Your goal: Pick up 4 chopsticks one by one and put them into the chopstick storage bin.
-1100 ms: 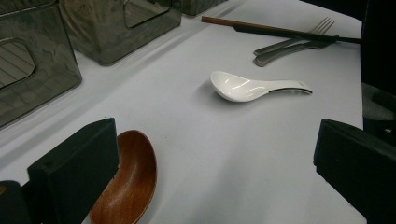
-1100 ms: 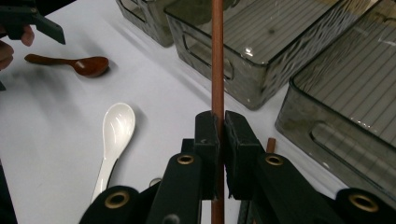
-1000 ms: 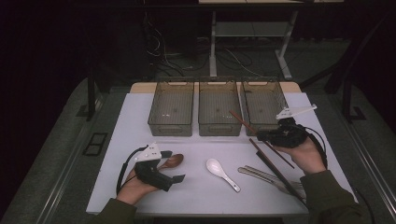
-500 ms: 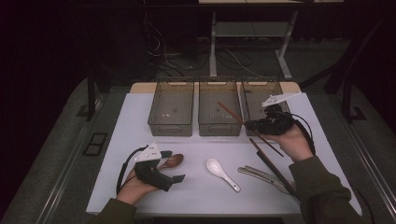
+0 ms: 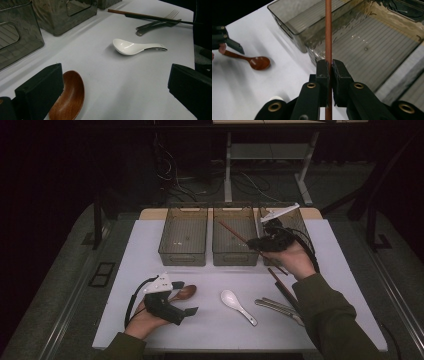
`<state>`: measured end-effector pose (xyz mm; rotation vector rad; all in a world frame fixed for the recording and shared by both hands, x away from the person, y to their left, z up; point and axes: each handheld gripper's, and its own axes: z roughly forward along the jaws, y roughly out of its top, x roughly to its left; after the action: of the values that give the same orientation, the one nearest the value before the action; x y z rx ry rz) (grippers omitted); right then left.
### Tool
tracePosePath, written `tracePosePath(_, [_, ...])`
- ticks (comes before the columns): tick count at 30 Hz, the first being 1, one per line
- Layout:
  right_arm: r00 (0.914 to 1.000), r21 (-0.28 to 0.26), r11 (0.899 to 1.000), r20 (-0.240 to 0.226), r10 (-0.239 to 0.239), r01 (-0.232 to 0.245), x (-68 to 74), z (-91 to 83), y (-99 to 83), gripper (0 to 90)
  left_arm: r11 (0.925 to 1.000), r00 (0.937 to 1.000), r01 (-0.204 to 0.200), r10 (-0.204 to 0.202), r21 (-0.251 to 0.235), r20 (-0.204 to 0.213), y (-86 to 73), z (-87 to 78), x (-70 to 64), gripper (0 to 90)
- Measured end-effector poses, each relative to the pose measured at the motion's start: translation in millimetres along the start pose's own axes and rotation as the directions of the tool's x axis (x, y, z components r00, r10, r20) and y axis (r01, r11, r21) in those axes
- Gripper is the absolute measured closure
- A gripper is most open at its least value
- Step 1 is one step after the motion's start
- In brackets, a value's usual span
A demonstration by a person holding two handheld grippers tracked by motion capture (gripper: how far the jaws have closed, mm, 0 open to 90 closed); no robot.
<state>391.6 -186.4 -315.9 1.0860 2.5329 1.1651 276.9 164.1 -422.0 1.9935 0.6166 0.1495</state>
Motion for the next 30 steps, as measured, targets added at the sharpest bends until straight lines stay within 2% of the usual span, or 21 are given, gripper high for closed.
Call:
tracePosePath(10, [1.0000,0.007,1.000,0.001,0.002,-0.002,4.6,22.6,28.0,83.8,0.9999,0.9999,-0.010,0.010,0.009,0.003,-0.1,-0.2,-0.2,0.0])
tracePosePath(14, [0.9999,0.001,1.000,-0.004,0.011,-0.011,6.6,31.0,38.4,83.8,1.0000,1.0000,0.001,-0.001,0.001,0.004,-0.4,1.0,-1.0,0.0])
tracePosePath(18, [0.9999,-0.009,1.000,-0.010,0.011,-0.011,9.0,40.3,50.1,83.9,1.0000,1.0000,-0.005,0.005,0.005,0.008,-0.4,0.8,-0.6,0.0])
tracePosePath(21, [0.9998,-0.011,1.000,-0.015,0.012,-0.012,13.0,52.1,61.4,83.8,1.0000,0.9999,-0.005,0.005,0.006,0.010,-0.4,0.4,-0.2,0.0])
tracePosePath(30, [0.9998,-0.016,1.000,-0.017,0.010,-0.010,20.5,79.6,80.2,83.8,0.9999,0.9999,-0.009,0.009,0.004,0.014,-0.8,1.2,-0.8,0.0])
